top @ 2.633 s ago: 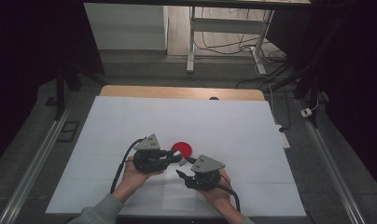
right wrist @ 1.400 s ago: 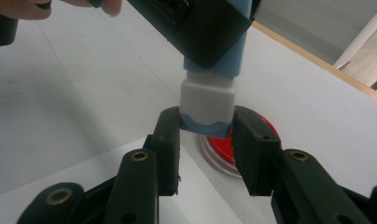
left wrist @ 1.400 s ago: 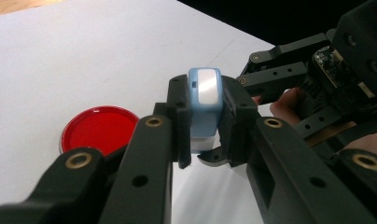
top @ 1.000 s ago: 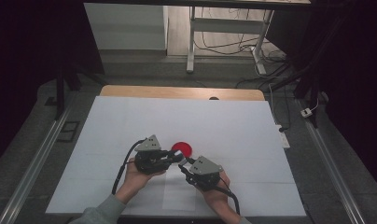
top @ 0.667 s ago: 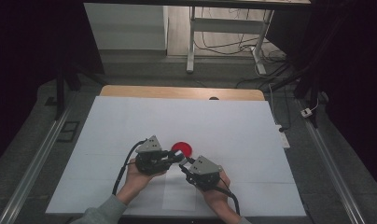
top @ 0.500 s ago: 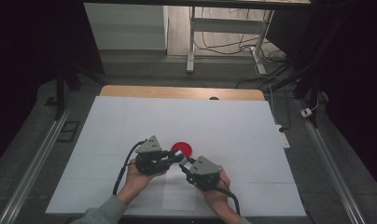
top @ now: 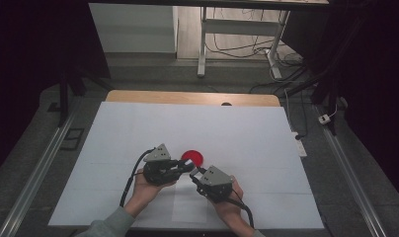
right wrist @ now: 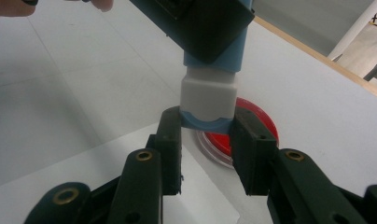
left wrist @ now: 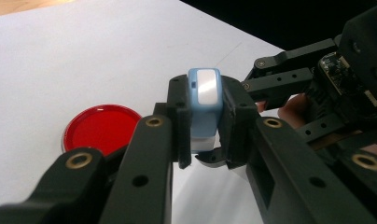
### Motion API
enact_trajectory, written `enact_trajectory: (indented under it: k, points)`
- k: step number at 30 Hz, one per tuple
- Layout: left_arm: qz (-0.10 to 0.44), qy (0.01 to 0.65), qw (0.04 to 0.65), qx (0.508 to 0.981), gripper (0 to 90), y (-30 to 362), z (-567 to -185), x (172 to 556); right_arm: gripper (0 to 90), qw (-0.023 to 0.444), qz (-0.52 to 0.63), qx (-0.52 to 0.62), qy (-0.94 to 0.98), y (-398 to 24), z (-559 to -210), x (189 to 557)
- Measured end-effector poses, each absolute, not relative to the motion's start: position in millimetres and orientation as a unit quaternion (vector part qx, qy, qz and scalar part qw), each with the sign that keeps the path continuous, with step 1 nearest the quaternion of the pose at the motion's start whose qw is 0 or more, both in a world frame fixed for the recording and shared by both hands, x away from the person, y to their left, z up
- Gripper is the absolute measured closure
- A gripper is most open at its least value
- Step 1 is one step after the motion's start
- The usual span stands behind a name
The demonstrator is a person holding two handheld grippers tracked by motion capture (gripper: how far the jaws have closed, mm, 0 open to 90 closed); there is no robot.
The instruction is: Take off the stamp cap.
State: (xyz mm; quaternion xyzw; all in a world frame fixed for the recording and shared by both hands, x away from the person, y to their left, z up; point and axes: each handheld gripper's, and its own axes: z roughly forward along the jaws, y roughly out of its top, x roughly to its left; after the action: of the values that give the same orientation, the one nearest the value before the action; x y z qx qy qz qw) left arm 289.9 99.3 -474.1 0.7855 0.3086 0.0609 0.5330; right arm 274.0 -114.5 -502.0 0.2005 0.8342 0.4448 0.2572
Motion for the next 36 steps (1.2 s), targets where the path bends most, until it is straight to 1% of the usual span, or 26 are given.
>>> enact_trajectory:
  k: [18, 36]
  points:
    - [0.054, 0.309, 0.541, 0.781, 75.9, 101.6, -473.7, 290.5, 65.0, 0.268, 0.447, 0.197, 0.831, -115.0, -500.8, 272.2]
    - [0.050, 0.312, 0.541, 0.780, 75.9, 101.6, -473.9, 290.4, 65.1, 0.257, 0.452, 0.198, 0.831, -116.9, -501.8, 273.0]
